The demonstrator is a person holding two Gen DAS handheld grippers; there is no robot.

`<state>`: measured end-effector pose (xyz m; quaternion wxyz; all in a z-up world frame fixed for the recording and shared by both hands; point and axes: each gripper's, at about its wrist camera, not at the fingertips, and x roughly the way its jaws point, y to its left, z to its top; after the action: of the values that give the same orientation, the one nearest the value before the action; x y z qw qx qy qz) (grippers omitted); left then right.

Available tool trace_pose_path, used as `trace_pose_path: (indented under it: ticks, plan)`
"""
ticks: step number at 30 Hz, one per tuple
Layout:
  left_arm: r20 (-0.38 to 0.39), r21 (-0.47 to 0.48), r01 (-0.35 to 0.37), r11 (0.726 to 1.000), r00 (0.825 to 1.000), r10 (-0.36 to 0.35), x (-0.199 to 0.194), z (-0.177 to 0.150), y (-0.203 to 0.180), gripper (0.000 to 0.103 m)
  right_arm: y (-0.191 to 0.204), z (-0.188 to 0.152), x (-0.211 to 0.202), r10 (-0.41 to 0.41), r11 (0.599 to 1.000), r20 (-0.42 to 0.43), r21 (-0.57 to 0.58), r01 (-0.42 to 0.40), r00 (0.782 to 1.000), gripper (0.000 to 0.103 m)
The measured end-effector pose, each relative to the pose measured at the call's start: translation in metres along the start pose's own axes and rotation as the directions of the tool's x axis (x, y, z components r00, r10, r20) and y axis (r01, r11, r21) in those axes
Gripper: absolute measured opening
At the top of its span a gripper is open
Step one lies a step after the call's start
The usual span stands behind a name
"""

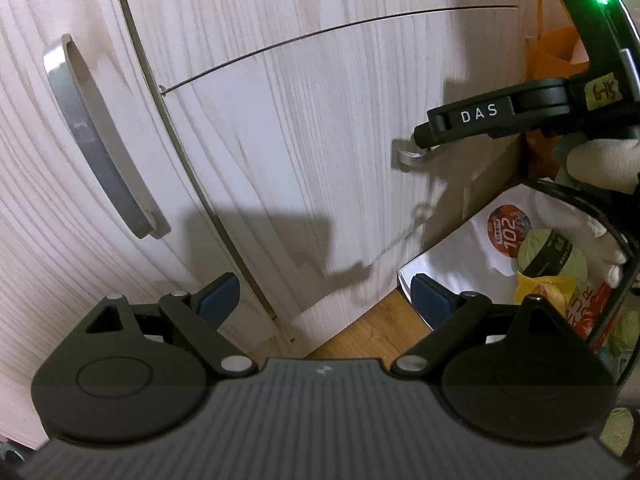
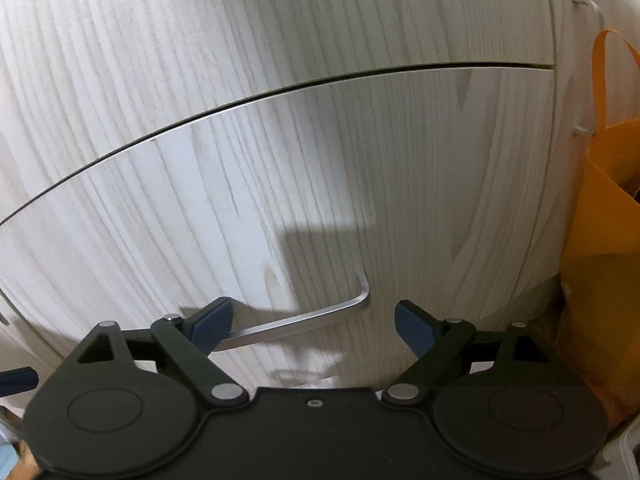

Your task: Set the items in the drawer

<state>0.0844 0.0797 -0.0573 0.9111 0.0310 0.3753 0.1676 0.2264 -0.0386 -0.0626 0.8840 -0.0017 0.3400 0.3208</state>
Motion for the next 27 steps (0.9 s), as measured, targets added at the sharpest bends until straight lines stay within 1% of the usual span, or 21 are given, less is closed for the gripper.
trace_pose_path:
  ticks: [2, 3, 5, 7, 9, 10, 12, 14, 16, 19, 20, 22, 25, 26, 27]
  plan:
    - [-0.007, 0.001, -0.003, 1.000, 1.000, 0.003, 0.000, 0.000, 0.001, 0.093, -0.001, -0.001, -0.001, -0.002, 1.000, -0.004, 0.014, 0.002, 1.000, 0.090]
    - [-0.011, -0.003, -0.006, 1.000, 1.000, 0.006, -0.002, 0.000, 0.002, 0.093, -0.002, -0.002, -0.002, -0.003, 1.000, -0.006, 0.020, 0.003, 1.000, 0.094]
    - [-0.052, -0.044, -0.008, 0.999, 0.999, 0.006, -0.003, 0.003, 0.007, 0.093, -0.003, -0.003, -0.003, -0.005, 0.999, -0.011, 0.034, 0.006, 1.000, 0.100]
    - [-0.076, -0.104, -0.005, 0.995, 0.997, -0.003, -0.007, 0.007, 0.013, 0.093, -0.004, -0.005, -0.004, -0.007, 0.999, -0.015, 0.047, 0.008, 1.000, 0.100]
    - [-0.056, -0.132, -0.009, 0.991, 0.998, 0.002, -0.014, 0.011, 0.016, 0.093, 0.001, -0.004, -0.008, -0.028, 0.999, -0.024, 0.027, 0.028, 0.999, 0.099]
    - [-0.046, -0.134, -0.016, 0.991, 0.999, 0.010, -0.017, 0.012, 0.016, 0.093, 0.005, -0.003, -0.010, -0.043, 0.999, -0.027, 0.008, 0.044, 0.999, 0.098]
    - [-0.030, -0.135, -0.028, 0.990, 0.999, 0.024, -0.025, 0.013, 0.015, 0.093, 0.015, -0.001, -0.019, -0.071, 0.997, -0.033, -0.024, 0.070, 0.997, 0.084]
    - [-0.007, -0.129, -0.032, 0.991, 0.999, 0.031, -0.033, 0.011, 0.014, 0.094, 0.025, -0.001, -0.032, -0.096, 0.994, -0.047, -0.061, 0.093, 0.994, 0.079]
    - [0.014, -0.120, -0.032, 0.992, 0.999, 0.034, -0.042, 0.010, 0.013, 0.094, 0.032, -0.006, -0.052, -0.113, 0.989, -0.033, -0.095, 0.109, 0.993, 0.079]
    - [0.040, -0.094, -0.017, 0.995, 0.999, 0.021, -0.055, 0.011, 0.008, 0.094, 0.036, -0.015, -0.096, -0.084, 0.990, 0.004, -0.116, 0.084, 0.996, 0.080]
    - [0.051, -0.085, -0.012, 0.996, 0.999, 0.017, -0.059, 0.012, 0.006, 0.095, 0.041, -0.007, -0.116, -0.077, 0.990, 0.007, -0.116, 0.077, 0.997, 0.080]
    - [0.060, -0.073, 0.009, 0.997, 0.998, -0.005, -0.068, 0.015, 0.002, 0.095, 0.054, 0.018, -0.159, -0.073, 0.990, 0.012, -0.122, 0.074, 0.997, 0.081]
    - [0.081, -0.060, 0.044, 0.997, 0.996, -0.039, -0.083, 0.015, -0.002, 0.098, 0.053, 0.033, -0.196, -0.073, 0.985, 0.038, -0.152, 0.078, 0.997, 0.083]
    - [0.083, -0.052, 0.049, 0.997, 0.996, -0.045, -0.086, 0.014, -0.003, 0.099, 0.056, 0.027, -0.197, -0.077, 0.983, 0.043, -0.162, 0.083, 0.996, 0.084]
    - [0.083, -0.044, 0.054, 0.998, 0.995, -0.050, -0.088, 0.013, -0.005, 0.100, 0.059, 0.017, -0.188, -0.074, 0.982, 0.045, -0.168, 0.081, 0.996, 0.085]
